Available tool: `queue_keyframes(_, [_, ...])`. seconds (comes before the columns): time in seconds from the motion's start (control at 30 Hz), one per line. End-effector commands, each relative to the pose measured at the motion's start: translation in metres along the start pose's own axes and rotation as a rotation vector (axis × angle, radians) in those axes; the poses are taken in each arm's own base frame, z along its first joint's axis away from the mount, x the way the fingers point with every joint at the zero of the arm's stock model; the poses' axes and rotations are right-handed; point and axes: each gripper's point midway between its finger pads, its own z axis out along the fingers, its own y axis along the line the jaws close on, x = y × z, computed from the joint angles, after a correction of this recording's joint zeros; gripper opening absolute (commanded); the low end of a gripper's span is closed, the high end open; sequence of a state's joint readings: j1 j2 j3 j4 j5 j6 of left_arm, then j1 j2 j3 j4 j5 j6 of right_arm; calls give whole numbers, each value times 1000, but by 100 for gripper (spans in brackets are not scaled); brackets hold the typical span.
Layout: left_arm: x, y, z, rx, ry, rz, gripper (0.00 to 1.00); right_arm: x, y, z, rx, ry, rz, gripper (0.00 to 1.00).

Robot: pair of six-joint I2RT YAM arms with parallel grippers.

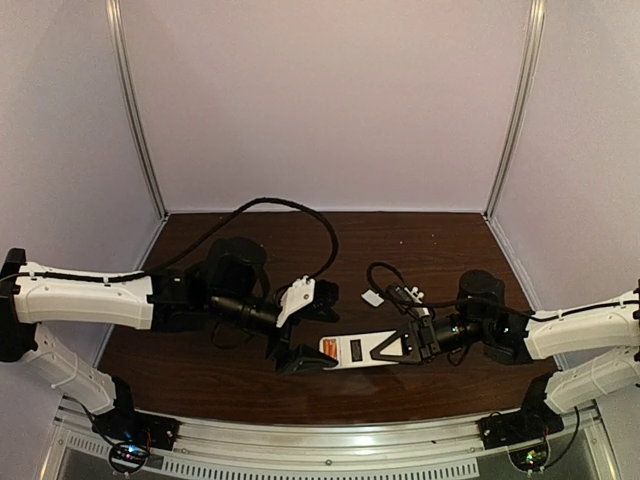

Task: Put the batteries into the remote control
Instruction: Load the battery into the battery compartment.

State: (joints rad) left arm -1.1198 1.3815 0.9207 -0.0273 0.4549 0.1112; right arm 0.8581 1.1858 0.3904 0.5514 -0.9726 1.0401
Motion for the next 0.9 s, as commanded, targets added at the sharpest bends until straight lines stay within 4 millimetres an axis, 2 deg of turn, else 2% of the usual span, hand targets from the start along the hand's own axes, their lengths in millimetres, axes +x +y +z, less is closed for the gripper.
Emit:
queue_keyframes(0.0, [4,-3,1,38,10,-3,86,-5,17,2,-39,7,-61,0])
queue_keyframes(0.4, [19,-4,7,60,66,-14,83,-2,23,4,-52,20,-80,0])
queue_keyframes(0.87, [24,-2,13,84,72,-51,64,0,30,7,-67,31,-99,0])
